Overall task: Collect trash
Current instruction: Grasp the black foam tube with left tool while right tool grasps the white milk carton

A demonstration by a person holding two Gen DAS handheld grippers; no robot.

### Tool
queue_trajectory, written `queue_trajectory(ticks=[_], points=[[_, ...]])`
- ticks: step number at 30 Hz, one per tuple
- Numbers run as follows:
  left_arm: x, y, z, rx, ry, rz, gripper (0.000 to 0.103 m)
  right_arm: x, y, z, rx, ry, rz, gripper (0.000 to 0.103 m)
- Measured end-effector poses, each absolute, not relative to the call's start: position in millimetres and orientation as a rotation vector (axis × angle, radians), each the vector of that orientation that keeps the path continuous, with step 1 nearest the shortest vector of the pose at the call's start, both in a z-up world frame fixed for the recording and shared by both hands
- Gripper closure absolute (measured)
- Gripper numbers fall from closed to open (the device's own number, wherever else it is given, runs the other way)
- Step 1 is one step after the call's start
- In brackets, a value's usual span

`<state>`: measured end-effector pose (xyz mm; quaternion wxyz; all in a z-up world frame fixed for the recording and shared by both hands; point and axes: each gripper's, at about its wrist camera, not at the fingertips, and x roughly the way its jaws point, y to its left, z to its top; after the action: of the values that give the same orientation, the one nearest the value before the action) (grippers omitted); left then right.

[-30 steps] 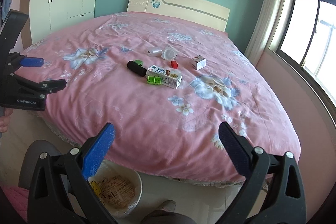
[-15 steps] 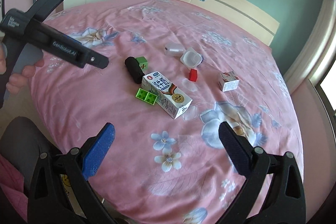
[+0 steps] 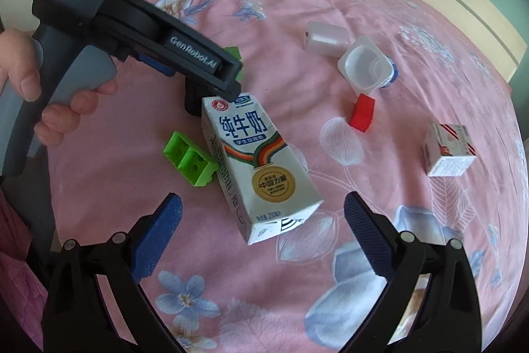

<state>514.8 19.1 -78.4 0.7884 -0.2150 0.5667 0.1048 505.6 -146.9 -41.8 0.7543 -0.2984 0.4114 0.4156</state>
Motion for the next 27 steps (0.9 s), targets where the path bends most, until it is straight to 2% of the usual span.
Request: queue_trajectory(ticks=[3, 5, 10, 14, 15, 18, 19, 22, 24, 27], points=[[520.9, 17.1, -79.0, -0.471, 1.204, 0.222, 0.012, 514.7, -135.6, -59.2, -0.741, 0.909, 0.921, 0.013], [522.8, 17.4, -81.0, -0.495, 1.201, 0.214, 0.012, 523.9, -131.1, -66.0, -0.759, 0.93, 0.92, 0.024], [521.1, 25.8, -86.4, -0.552, 1.197, 0.17, 0.017, 535.7, -120.4, -69.8, -0.736, 0.945, 0.947, 0.03], [520.1, 31.0, -87.5, -0.565, 1.189, 0.153, 0.027, 538.7, -113.8, -75.2, -0.722, 0.966, 0.97, 0.034], [519.1, 32.8, -87.6, -0.572, 1.193, 0.155, 0.033, 537.3, -113.7, -74.9, -0.723, 0.966, 0.969, 0.035], [517.3, 37.1, -90.1, -0.581, 1.209, 0.145, 0.036, 537.5, -116.1, -71.6, -0.675, 0.991, 1.0, 0.052], [515.8, 37.2, -91.1, -0.577, 1.212, 0.143, 0.037, 538.2, -116.6, -70.9, -0.663, 0.996, 1.0, 0.054], [512.2, 33.5, -89.9, -0.537, 1.211, 0.155, 0.038, 538.1, -117.2, -71.4, -0.639, 0.999, 0.996, 0.054], [517.0, 32.4, -90.9, -0.509, 1.204, 0.164, 0.047, 534.1, -119.2, -71.5, -0.63, 0.993, 0.976, 0.054], [520.9, 33.6, -94.1, -0.503, 1.21, 0.151, 0.049, 528.9, -124.6, -70.9, -0.602, 0.972, 0.943, 0.054]])
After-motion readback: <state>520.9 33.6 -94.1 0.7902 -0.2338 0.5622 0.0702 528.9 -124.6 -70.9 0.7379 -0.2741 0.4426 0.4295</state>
